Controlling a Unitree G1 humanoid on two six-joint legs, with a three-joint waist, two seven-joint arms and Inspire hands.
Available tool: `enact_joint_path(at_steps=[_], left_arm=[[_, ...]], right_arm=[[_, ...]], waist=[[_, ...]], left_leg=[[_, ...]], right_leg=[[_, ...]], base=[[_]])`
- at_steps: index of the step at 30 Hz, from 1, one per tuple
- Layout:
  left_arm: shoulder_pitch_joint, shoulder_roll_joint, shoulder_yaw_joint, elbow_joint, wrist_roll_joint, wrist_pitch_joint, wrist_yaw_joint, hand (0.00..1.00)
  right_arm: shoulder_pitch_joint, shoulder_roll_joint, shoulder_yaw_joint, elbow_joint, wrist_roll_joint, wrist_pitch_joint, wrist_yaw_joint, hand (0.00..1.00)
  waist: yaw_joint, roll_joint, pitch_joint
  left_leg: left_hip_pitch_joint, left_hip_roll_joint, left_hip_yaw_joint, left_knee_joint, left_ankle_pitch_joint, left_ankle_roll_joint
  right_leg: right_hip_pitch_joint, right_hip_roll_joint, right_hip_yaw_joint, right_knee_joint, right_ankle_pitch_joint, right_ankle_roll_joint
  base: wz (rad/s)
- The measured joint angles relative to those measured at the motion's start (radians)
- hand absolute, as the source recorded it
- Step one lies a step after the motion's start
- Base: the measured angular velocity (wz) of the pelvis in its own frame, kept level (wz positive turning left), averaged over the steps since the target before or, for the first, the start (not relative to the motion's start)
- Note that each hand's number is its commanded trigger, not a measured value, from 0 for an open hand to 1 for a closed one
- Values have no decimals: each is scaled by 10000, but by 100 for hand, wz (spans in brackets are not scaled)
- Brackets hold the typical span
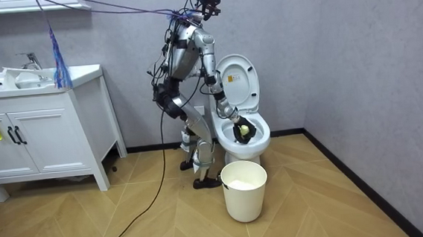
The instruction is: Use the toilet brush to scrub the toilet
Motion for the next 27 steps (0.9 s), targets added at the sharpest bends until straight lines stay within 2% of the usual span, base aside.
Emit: enact_joint_path(at_steps=[1, 4, 8, 10, 11, 12, 13, 14, 16, 19, 23, 24, 26, 27], left_arm=[[3, 0, -44, 36, -23, -5, 62, 0], [11, 10, -222, 47, -178, -38, 306, 0], [-17, 77, -225, -34, -259, -32, 468, 0], [-5, 308, -134, -324, -250, -32, 476, 0], [-4, 367, -108, -402, -250, -33, 480, 0], [0, 474, -46, -571, -251, -31, 478, 0], [17, 481, 108, -688, -170, -31, 476, 0], [30, 470, 186, -769, -167, -30, 478, 0], [-34, 453, 321, -831, -165, -10, 454, 0], [-138, 413, 400, -831, -172, 196, 308, 0], [-167, 416, 562, -839, -125, 291, -166, 0], [-166, 383, 565, -821, -124, 389, -248, 0], [-122, 336, 546, -745, 11, 508, -341, 0], [-90, 332, 540, -617, 220, 513, -343, 0]], right_arm=[[-26, 200, 2, 33, 132, 15, -2, 100], [-127, 336, -44, 195, 1138, 44, -147, 100], [-427, 325, -69, 406, 3022, -200, -241, 100], [-548, 353, -814, 417, 3667, -612, -264, 100], [-552, 343, -987, 418, 3767, -753, -266, 100], [-554, 335, -1291, 420, 4054, -1016, -278, 100], [-564, 335, -1672, 418, 4085, -1261, -279, 100], [-580, 332, -1867, 415, 4081, -1374, -279, 100], [-618, 324, -2066, 423, 4374, -1599, -448, 100], [-690, 324, -2057, 440, 4465, -1652, -511, 100], [-686, 387, -2004, 391, 4420, -1586, -314, 100], [-679, 499, -1934, 392, 4250, -1463, -206, 100], [-483, 643, -1837, 329, 4150, -1345, -105, 100], [-351, 772, -1834, 256, 3958, -1287, -85, 100]], waist=[[20, 22, 2], [48, 121, 0], [41, -61, 112], [-10, -420, 146], [-21, -515, 154], [-65, -651, 179], [-194, -838, 206], [-293, -867, 205], [-472, -875, 210], [-591, -912, 225], [-703, -894, 212], [-706, -789, 146], [-615, -658, 125], [-572, -548, 65]], left_leg=[[51, 6, 16, -78, 10, -13], [48, -5, 65, -135, 15, 0], [17, -8, 67, -135, 10, 2], [-141, -38, 191, -127, 35, -8], [-235, -35, 207, -85, 41, -5], [-348, -48, 221, 83, 55, 28], [-542, -116, 213, 205, 49, 38], [-614, -165, 195, 238, 37, 45], [-814, -153, 207, 533, -20, 84], [-856, -199, 313, 771, -58, 146], [-773, -308, 299, 790, -59, 157], [-684, -287, 288, 793, -61, 160], [-555, -170, 209, 791, -66, 165], [-496, -133, 117, 738, -67, 167]], right_leg=[[30, 24, 23, -87, 27, 9], [-20, -2, 32, -108, 59, -21], [-50, -79, 46, -19, -28, 5], [-411, -95, 229, 193, -53, -11], [-514, -114, 240, 268, -53, -39], [-672, -195, 245, 509, -93, -150], [-884, -279, 295, 749, -194, -137], [-964, -334, 295, 836, -254, -70], [-1143, -380, 322, 1062, -277, -47], [-1244, -476, 416, 1287, -279, -43], [-1170, -562, 426, 1319, -269, -48], [-1047, -524, 419, 1259, -245, -40], [-748, -427, 257, 1021, -182, -28], [-594, -368, 133, 804, -91, -26]], base=[[-5], [-1], [2], [-2], [0], [12], [19], [22], [10], [-5], [2], [-9], [-11], [-12]])
